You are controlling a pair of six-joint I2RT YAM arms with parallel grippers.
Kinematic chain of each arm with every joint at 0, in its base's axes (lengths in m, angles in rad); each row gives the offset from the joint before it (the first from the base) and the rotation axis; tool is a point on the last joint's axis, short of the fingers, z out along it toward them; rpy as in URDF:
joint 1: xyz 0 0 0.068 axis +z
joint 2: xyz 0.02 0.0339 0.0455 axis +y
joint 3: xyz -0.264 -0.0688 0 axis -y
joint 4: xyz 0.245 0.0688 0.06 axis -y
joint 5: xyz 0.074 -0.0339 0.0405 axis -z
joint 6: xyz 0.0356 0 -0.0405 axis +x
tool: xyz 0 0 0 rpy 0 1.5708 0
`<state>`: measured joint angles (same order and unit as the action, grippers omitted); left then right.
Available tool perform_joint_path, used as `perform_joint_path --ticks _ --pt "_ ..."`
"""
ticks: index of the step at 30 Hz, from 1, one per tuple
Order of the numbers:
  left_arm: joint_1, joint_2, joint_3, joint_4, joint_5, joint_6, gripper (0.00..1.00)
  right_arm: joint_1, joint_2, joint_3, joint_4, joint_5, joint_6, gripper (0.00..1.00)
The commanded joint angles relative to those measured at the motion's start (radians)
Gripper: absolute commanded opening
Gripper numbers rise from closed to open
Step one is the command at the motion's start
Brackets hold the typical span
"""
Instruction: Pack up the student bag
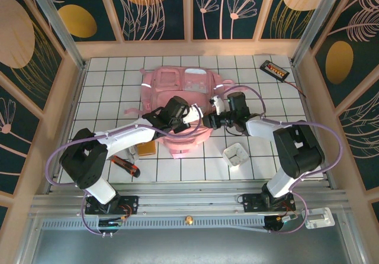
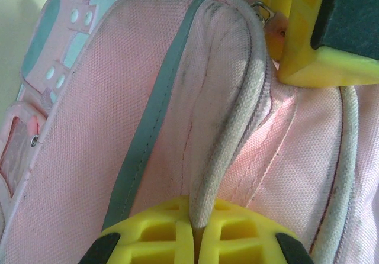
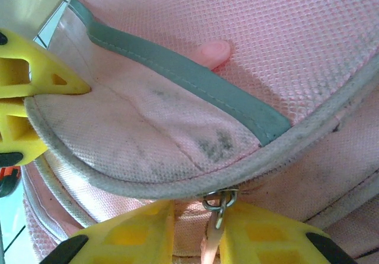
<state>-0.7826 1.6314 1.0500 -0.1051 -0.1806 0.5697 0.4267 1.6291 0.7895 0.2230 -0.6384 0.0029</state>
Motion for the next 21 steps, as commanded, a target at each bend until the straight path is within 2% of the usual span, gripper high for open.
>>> perform_joint_path --ticks 1,4,6,13,21 --pt "-0.02 -0.036 0.016 0.067 0.053 -0.023 0.0 0.016 -0.034 -0.037 0.0 0.022 -0.016 0.25" --pt "-0.021 -0.034 0.022 0.062 0.055 -0.024 0.0 0.015 -0.039 -0.045 0.011 0.045 -0.022 0.2" --pt "-0.02 -0.03 0.027 0.056 0.053 -0.025 0.0 0.015 -0.047 -0.058 0.02 0.059 -0.026 0.11" --pt "-0.021 -0.012 0.054 0.029 0.035 -0.041 0.0 0.043 -0.131 -0.111 0.028 0.134 -0.069 0.02" --pt "-0.03 0.037 0.119 0.014 0.041 -0.137 0.0 0.086 -0.155 0.007 -0.225 0.088 -0.087 0.0"
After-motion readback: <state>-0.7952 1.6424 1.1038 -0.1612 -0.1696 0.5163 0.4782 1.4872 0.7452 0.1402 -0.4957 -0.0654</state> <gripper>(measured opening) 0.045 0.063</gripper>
